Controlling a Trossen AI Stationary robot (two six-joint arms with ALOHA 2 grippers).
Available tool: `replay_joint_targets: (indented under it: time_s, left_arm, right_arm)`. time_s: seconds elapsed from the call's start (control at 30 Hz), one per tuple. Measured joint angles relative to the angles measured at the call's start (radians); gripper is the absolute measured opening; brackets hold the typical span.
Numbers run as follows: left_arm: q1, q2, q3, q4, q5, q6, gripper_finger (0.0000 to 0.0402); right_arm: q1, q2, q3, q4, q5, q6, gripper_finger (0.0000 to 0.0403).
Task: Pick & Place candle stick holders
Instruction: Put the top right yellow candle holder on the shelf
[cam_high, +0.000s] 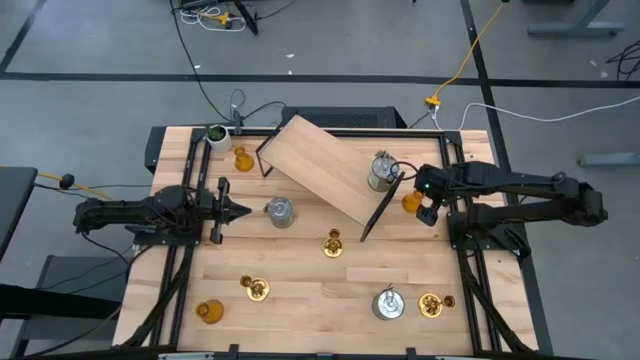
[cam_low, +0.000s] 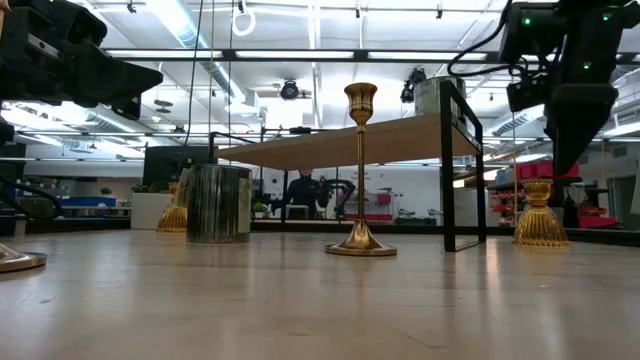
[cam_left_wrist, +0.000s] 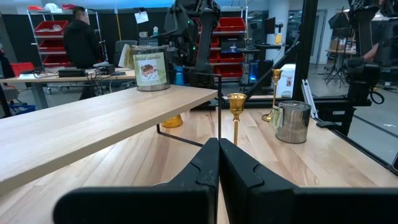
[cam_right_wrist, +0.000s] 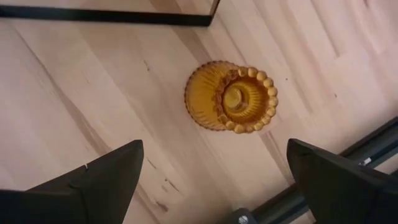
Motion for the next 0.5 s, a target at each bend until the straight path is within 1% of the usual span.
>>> replay_joint_targets:
  time_s: [0.3, 0.5]
  left_arm:
    - [0.000, 0.000, 0.000, 0.000, 0.000, 0.000, 0.0012]
    - [0.000, 0.000, 0.000, 0.000, 0.000, 0.000, 0.0012]
  right_arm:
    - [-0.002, 0.000, 0.003, 0.005, 0.000, 0.003, 0.0398]
    - [-0.030, 0.000, 0.003, 0.005, 0.001, 0.000, 0.0398]
